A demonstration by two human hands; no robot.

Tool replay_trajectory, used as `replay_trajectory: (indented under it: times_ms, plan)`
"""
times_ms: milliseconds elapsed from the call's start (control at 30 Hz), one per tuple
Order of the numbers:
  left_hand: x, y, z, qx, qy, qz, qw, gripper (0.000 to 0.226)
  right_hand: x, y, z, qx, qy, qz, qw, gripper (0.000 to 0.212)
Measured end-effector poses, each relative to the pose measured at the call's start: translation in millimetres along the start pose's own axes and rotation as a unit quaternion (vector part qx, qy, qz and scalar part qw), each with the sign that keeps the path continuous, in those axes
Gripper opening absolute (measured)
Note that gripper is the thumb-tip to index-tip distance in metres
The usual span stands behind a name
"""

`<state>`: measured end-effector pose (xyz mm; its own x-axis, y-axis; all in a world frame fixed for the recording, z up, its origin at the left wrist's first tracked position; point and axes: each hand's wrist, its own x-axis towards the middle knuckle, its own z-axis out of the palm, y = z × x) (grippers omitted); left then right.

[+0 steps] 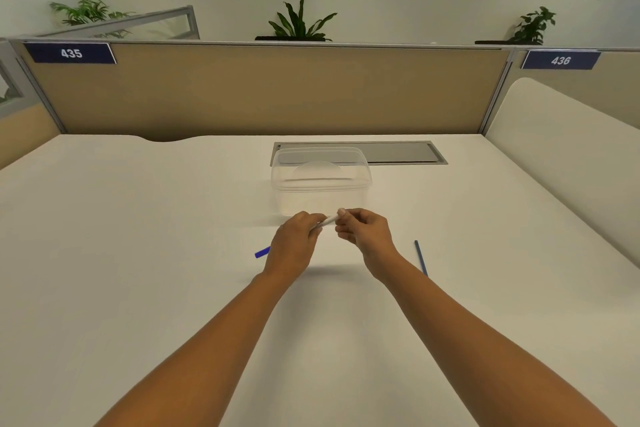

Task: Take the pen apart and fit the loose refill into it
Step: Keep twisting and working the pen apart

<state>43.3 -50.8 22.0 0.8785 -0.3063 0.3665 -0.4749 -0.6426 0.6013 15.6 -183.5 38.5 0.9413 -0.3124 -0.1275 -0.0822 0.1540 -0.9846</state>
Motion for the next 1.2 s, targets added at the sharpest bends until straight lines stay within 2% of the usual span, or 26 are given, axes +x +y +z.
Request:
replay_trajectory:
  times_ms: [233, 500, 800, 1067, 1200]
  plan:
    - [-4, 1, 5, 0.085, -0.024, 0.017, 0.996, 0.024, -3, -4, -3, 0.067, -0.059, 0.083, 0.993, 0.005]
    - [-5, 1, 2, 0.253, -0.060, 0.054, 0.964, 0.028, -5, 2, -2, 0.089, -0.044, 0.133, 0.986, 0.014]
    - [0, 1, 1, 0.266, -0.071, 0.066, 0.959, 0.028, -3, 9, 2, 0.152, 0.006, 0.132, 0.980, 0.017]
    - [-1, 2, 4, 0.268, -0.062, 0.047, 0.960, 0.026, -3, 14, 6, 0.161, 0.041, 0.123, 0.978, 0.015]
    - [-1, -1, 1, 0.272, -0.058, 0.044, 0.960, 0.028, -1, 11, 2, 0.154, -0.001, 0.138, 0.978, 0.014]
